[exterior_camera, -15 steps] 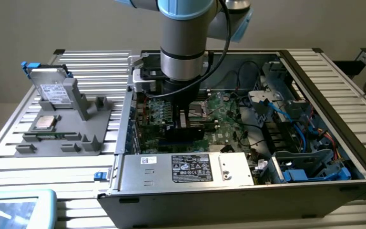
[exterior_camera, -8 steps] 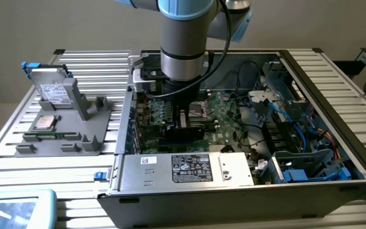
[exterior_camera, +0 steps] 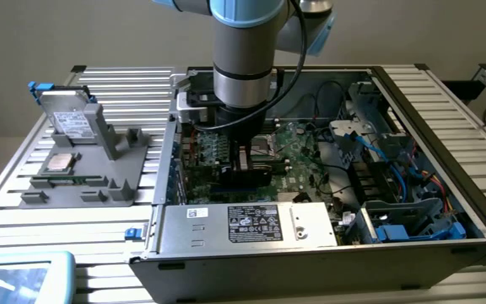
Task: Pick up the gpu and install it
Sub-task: 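Insert the gpu into the slot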
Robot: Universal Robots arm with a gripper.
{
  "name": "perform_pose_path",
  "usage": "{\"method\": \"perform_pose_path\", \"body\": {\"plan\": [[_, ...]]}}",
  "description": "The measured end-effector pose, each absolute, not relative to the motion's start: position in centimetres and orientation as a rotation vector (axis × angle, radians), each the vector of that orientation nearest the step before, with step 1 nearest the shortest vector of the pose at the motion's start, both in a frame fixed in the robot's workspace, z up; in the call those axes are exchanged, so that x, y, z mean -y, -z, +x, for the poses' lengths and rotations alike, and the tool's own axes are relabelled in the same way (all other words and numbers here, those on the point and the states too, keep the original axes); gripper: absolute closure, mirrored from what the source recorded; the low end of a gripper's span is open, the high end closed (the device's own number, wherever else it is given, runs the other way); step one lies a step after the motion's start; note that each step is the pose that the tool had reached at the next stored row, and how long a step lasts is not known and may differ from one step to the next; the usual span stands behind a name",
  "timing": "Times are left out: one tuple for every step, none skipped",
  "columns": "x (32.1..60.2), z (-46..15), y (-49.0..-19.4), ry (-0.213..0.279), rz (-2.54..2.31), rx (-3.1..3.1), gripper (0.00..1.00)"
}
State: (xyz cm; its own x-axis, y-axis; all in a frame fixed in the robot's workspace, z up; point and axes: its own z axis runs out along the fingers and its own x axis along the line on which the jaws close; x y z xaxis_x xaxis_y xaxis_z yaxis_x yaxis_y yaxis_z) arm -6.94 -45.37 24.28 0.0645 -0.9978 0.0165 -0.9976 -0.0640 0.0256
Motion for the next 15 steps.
{"method": "perform_pose_path", "body": {"plan": [[45.36, -6.97, -24.27, 0.008, 2.27, 2.128, 0.73], [45.36, -7.02, -24.26, 0.008, 2.271, 2.128, 0.73], [45.36, -7.06, -24.26, 0.007, 2.272, 2.127, 0.73], [45.37, -7.1, -24.27, 0.006, 2.273, 2.126, 0.73], [45.37, -7.13, -24.27, 0.005, 2.275, 2.125, 0.73], [45.38, -7.14, -24.27, 0.005, 2.276, 2.123, 0.73], [45.38, -7.14, -24.27, 0.005, 2.277, 2.121, 0.73], [45.38, -7.14, -24.27, 0.005, 2.278, 2.12, 0.73], [45.38, -7.14, -24.27, 0.005, 2.279, 2.12, 0.73], [45.38, -7.14, -24.27, 0.005, 2.28, 2.118, 0.73], [45.38, -7.14, -24.27, 0.005, 2.281, 2.117, 0.73], [45.38, -7.14, -24.27, 0.005, 2.283, 2.116, 0.73], [45.38, -7.14, -24.27, 0.005, 2.284, 2.115, 0.73], [45.39, -7.15, -24.27, 0.005, 2.285, 2.113, 0.73], [45.39, -7.15, -24.27, 0.005, 2.287, 2.111, 0.73]]}}
